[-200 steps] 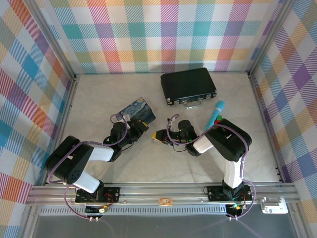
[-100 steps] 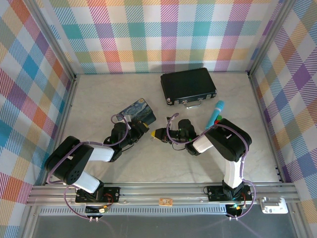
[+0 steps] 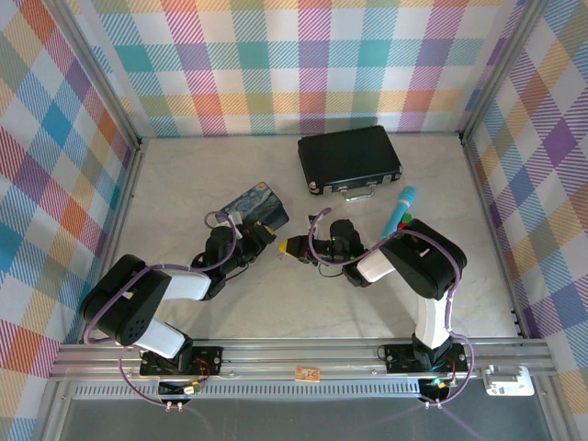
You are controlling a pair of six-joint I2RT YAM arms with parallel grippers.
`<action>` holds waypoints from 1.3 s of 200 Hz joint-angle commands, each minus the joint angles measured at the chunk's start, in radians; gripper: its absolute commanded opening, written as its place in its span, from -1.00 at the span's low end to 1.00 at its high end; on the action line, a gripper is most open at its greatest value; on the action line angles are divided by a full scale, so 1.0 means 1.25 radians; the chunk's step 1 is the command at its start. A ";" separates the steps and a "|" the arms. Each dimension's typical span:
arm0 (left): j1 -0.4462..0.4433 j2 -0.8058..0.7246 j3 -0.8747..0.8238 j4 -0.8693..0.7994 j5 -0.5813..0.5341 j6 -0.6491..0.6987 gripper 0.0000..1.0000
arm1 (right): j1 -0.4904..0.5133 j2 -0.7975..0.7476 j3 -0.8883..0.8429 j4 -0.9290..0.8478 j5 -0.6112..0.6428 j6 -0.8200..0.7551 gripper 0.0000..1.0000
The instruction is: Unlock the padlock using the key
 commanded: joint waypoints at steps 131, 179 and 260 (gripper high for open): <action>-0.073 -0.019 -0.008 0.081 0.042 -0.027 -1.00 | -0.040 0.065 0.073 0.118 0.007 0.216 -1.00; -0.084 -0.004 0.022 0.122 0.068 -0.027 -1.00 | -0.043 0.089 0.091 0.120 -0.010 0.264 -1.00; -0.091 0.047 0.050 0.185 0.081 -0.067 -1.00 | -0.059 0.101 0.111 0.062 0.019 0.271 -1.00</action>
